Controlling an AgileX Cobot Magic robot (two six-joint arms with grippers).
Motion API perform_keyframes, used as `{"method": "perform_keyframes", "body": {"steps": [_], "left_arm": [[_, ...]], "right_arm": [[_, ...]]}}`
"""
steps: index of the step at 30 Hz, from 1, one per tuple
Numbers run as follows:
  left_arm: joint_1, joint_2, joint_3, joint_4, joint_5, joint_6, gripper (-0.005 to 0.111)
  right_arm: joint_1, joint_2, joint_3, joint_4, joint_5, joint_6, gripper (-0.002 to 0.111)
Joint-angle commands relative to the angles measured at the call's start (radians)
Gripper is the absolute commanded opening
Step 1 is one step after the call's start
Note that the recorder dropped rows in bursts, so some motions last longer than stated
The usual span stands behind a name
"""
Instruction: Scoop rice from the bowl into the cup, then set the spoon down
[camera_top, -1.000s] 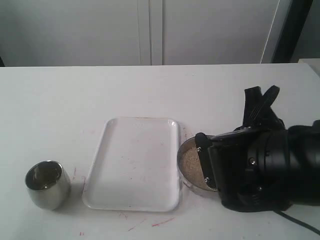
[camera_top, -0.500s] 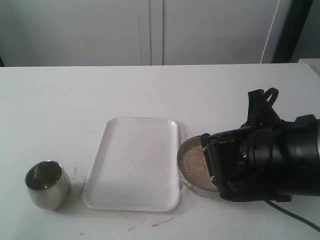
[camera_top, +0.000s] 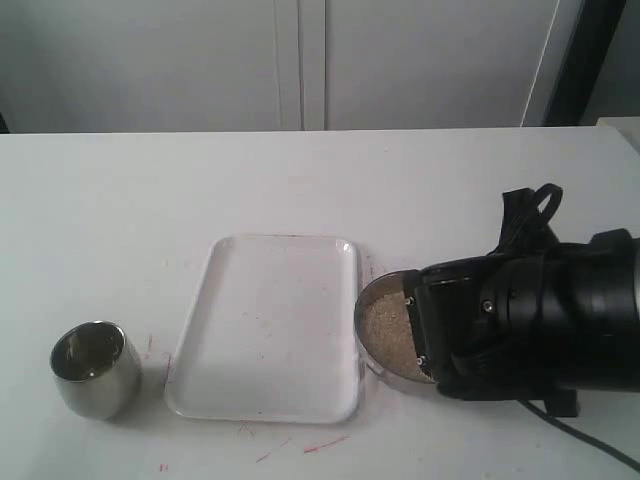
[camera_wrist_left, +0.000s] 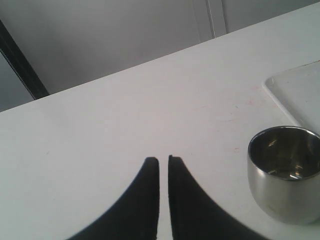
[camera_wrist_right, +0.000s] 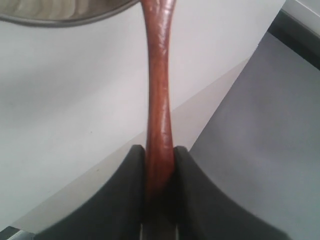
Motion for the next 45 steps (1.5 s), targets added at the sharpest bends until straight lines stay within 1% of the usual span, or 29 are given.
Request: {"method": "perform_keyframes", "body": {"steps": [1, 4, 6, 12, 16, 19, 24, 31, 40, 45], "left_arm": [[-0.003, -0.001, -0.006, -0.011, -0.006, -0.001, 0.014], [-0.003, -0.001, -0.006, -0.011, -0.006, -0.001, 0.014], [-0.003, -0.001, -0.006, -0.011, -0.006, -0.001, 0.014], [-0.003, -0.001, -0.006, -0.011, -0.006, -0.001, 0.014], [-0.003, -0.001, -0.006, -0.011, -0.006, -0.001, 0.014], [-0.003, -0.001, -0.006, -0.011, -0.006, -0.001, 0.014], [-0.003, -0.001, -0.006, -0.011, -0.006, -0.001, 0.014], [-0.003, -0.001, -0.006, -0.011, -0.006, -0.001, 0.014], [-0.003, -0.001, -0.006, -0.011, -0.006, -0.001, 0.014], [-0.003, -0.001, -0.006, -0.011, -0.006, -0.001, 0.014]], "right_arm": [[-0.005, 0.001, 0.001, 0.031, 0.001, 0.012, 0.000], [-0.005, 0.001, 0.001, 0.045, 0.001, 0.021, 0.000], [-0.005, 0.001, -0.022, 0.098, 0.001, 0.021, 0.000], [-0.005, 0.008, -0.069, 0.166, 0.013, -0.004, 0.000], [-0.005, 0.055, -0.082, 0.121, 0.013, 0.015, 0.000], [-0.005, 0.088, -0.082, 0.023, 0.013, 0.102, 0.000], [-0.005, 0.128, -0.082, 0.039, 0.013, 0.100, 0.000], [-0.005, 0.138, -0.125, 0.185, 0.013, 0.077, 0.000], [-0.009, 0.138, -0.235, 0.375, 0.013, -0.008, 0.000], [-0.075, 0.129, -0.268, 0.532, 0.013, -0.060, 0.000]]}}
